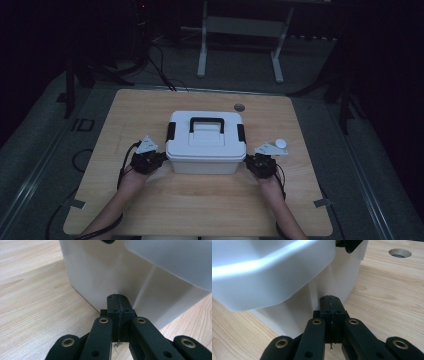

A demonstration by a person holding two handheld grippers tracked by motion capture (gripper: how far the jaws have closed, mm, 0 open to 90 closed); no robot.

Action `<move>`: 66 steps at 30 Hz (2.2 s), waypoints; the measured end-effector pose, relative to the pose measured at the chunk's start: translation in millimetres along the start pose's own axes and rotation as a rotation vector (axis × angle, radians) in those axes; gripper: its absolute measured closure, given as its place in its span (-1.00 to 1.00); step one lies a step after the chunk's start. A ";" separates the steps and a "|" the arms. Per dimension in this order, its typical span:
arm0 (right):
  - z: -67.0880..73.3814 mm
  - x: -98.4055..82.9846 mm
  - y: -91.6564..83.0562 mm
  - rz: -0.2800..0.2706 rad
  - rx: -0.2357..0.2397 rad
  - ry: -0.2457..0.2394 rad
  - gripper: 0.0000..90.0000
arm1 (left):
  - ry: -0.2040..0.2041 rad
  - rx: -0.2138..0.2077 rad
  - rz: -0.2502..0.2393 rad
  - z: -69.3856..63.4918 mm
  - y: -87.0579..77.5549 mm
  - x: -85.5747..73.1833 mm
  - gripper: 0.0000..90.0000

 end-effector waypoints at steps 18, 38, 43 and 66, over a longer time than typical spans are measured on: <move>-12.2 -3.6 -5.1 -0.008 0.004 0.026 0.62 | -0.039 -0.027 0.021 13.6 -7.5 -11.8 0.36; -30.3 -34.1 -35.2 0.045 0.065 0.024 -0.69 | -0.026 -0.162 0.062 23.6 -45.3 -15.2 -0.34; -26.9 -42.6 -47.6 0.043 0.093 -0.005 -0.69 | 0.004 -0.178 0.049 29.2 -57.0 0.8 -0.37; -24.7 -56.8 -52.9 0.068 0.134 0.007 -0.68 | 0.137 -0.190 -0.016 31.8 -60.9 86.8 -0.38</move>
Point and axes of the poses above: each handheld gripper's, and its own axes: y roughly forward along the jaws, x roughly out of its top, z roughly to its left, the point moved 7 cm from there along y, roughly forward along the jaws, and after that the axes turned 11 degrees about y, right-handed, at the moved point
